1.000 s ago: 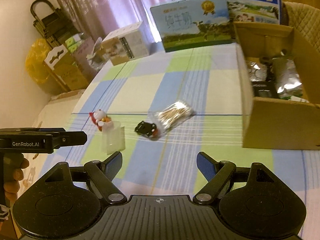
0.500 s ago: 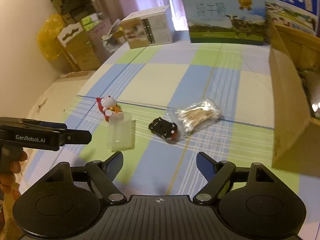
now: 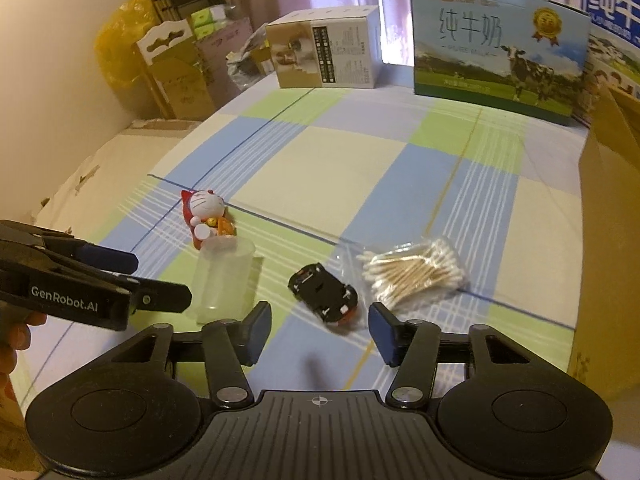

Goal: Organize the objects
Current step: 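Grasp the black toy car with the right tool, then lower the left tool around the clear plastic cup and grasp it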

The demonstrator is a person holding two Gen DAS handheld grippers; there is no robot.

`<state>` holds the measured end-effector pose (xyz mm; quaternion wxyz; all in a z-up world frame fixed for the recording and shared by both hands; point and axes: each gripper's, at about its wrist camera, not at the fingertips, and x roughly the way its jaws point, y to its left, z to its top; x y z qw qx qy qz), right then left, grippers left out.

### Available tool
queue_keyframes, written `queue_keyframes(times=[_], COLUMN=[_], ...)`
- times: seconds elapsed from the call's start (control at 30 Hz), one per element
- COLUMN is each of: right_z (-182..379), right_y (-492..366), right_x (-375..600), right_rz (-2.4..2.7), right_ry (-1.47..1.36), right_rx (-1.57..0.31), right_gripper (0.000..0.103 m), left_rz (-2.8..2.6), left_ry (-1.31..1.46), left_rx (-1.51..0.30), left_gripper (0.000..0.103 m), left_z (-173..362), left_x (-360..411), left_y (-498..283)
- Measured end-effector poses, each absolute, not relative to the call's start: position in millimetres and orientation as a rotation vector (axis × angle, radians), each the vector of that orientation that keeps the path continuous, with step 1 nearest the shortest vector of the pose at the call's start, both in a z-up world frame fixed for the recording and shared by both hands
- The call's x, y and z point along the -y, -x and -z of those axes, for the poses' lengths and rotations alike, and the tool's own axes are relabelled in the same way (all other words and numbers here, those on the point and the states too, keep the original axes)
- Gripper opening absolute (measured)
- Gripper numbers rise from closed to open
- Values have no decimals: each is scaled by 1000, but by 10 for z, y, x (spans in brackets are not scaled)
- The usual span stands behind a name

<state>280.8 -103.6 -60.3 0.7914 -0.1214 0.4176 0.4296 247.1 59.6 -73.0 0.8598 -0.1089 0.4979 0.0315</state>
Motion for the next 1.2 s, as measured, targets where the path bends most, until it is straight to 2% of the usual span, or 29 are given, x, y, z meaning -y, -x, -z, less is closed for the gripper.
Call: queue_keyframes(times=[0.23,0.67,0.73,0.8,0.87,1.2], right_z=[718,1028,1043,1054,1066,1059], right_y=[-2905,-3070,-3080,-3087,-3078,-3038], right_x=[835,565,571,584,598,772], right_rz=[-993,-1055,-1058,-1059,-1062,-954], right_ry=[352,472,466,459,449,361], right_rx=[-850,-882,-890,-901,-917,-982], right_gripper=[50,50,47,35,30,29], left_rz=[-74,-78,-77,-76,-72,-48], left_ry=[231,243,245,246,252,261], left_rx=[-1069,-1091,-1093,-1095,-1098,-1113], left_gripper=[80,80,80,80,80,76], left_z=[836,934,943,951,964,1063], left_x=[-603,-641,-643,-641,-640,-568], left_y=[-2563,-2665,-2677,-2692,-2709,-2850])
